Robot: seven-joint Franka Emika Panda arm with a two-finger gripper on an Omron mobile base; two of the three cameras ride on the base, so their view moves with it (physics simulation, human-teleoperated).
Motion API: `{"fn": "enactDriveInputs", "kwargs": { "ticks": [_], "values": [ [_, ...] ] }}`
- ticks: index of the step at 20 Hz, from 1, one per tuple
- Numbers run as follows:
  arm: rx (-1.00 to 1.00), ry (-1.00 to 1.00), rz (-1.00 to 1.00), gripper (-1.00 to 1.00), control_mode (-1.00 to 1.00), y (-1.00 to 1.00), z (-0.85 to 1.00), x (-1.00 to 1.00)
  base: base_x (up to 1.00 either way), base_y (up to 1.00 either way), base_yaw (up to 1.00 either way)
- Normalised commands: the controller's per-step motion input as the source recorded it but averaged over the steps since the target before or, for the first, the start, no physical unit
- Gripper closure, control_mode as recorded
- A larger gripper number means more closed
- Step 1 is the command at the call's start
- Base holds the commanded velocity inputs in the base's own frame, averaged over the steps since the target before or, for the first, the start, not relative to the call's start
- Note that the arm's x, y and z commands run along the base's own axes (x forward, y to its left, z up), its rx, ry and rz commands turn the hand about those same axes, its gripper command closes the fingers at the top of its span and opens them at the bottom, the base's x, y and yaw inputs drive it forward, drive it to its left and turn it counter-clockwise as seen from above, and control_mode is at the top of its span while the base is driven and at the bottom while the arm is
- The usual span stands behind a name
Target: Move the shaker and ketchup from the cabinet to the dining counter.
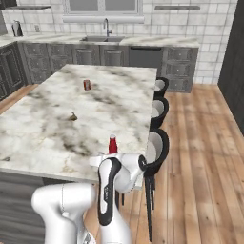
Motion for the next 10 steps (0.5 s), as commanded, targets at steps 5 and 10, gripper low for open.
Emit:
{"fn": "enactDriveInputs", "kwargs": {
  "ticks": [5, 10],
  "values": [
    [-0.07, -0.59, 0.36, 1.00, -1.00, -0.44, -0.59, 0.35, 0.00, 0.00, 0.00],
    [-0.09, -0.57, 0.38, 1.00, -1.00, -0.45, -0.70, 0.39, 0.00, 0.00, 0.00]
  ]
}}
